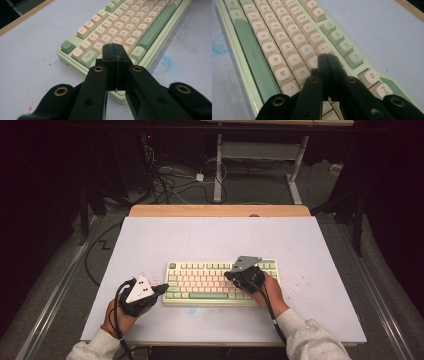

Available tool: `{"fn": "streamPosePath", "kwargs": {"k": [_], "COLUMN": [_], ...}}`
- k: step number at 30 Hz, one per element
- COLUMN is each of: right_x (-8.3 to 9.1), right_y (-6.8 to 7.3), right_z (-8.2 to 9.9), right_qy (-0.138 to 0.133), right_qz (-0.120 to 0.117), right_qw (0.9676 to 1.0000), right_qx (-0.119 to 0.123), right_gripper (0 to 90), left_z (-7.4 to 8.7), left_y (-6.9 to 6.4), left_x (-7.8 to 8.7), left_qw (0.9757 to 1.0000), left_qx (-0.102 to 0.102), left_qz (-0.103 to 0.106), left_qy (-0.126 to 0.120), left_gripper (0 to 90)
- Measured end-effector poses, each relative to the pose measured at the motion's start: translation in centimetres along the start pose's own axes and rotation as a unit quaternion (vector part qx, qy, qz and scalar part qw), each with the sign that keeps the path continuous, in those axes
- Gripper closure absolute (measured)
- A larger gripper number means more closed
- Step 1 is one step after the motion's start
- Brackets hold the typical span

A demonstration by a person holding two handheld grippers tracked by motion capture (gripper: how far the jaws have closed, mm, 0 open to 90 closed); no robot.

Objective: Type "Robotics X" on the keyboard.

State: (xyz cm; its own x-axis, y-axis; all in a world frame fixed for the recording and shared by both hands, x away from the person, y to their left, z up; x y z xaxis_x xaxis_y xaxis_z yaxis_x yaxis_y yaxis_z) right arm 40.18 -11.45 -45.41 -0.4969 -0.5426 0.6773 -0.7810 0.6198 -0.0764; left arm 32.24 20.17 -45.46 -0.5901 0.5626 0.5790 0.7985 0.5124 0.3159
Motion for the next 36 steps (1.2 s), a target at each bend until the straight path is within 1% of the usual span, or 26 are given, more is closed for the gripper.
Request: {"fn": "streamPosePath", "kwargs": {"k": [2,9,22,26,27,28,30,31,32,36], "right_x": [-0.3,-0.9,-1.0,-1.0,-1.0,-1.1,-1.1,-1.1,-1.0,-0.4], "right_y": [0.0,0.2,0.3,0.3,0.3,0.3,0.3,0.3,0.4,0.2], "right_z": [0.0,0.1,0.1,0.1,0.1,0.1,0.0,-0.1,-0.1,-0.2], "right_qy": [0.002,0.012,0.015,0.018,0.021,0.032,0.039,0.042,0.04,0.02], "right_qz": [0.002,0.003,0.004,0.006,0.008,0.013,0.006,0.008,0.01,0.009], "right_qw": [1.0,0.9999,0.9998,0.9998,0.9997,0.9994,0.9992,0.9991,0.9991,0.9998], "right_qx": [0.005,0.005,0.01,0.008,0.008,0.007,0.003,0.006,0.009,0.0], "right_gripper": [90.0,90.0,90.0,90.0,90.0,90.0,90.0,90.0,90.0,90.0], "left_z": [0.0,0.1,0.1,0.1,0.1,0.1,0.1,0.1,0.2,0.2], "left_y": [0.0,-0.1,0.0,0.0,0.0,0.0,-0.1,-0.1,-0.1,-0.2], "left_x": [-0.1,-0.3,-0.1,-0.2,-0.2,-0.3,-0.3,-0.4,-0.4,-0.4], "left_qw": [1.0,1.0,1.0,1.0,1.0,1.0,0.9999,0.9999,0.9999,0.9999], "left_qx": [0.0,0.001,0.001,0.0,-0.001,-0.001,-0.003,-0.003,-0.004,-0.004], "left_qz": [0.001,0.002,0.0,0.002,0.002,0.003,0.004,0.005,0.005,0.004], "left_qy": [0.002,0.006,0.005,0.007,0.008,0.008,0.011,0.011,0.012,0.013], "left_gripper": [87.3,87.3,87.3,87.3,87.3,87.3,87.3,87.3,87.3,87.3]}}
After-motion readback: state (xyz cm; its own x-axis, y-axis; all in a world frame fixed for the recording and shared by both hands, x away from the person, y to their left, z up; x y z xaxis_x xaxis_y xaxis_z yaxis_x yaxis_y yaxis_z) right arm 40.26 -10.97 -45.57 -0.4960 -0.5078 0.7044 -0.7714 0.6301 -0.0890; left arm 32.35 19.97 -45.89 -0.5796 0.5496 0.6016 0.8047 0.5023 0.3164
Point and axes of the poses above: each handheld gripper's, and its own axes: x roughly backward along the jaws, z roughly out of its underside, y roughly to its left, the point moved 2 cm from there along -x, roughly forward along the jaws, and after that the axes turned 10 degrees about -x, right-handed, at the moved point
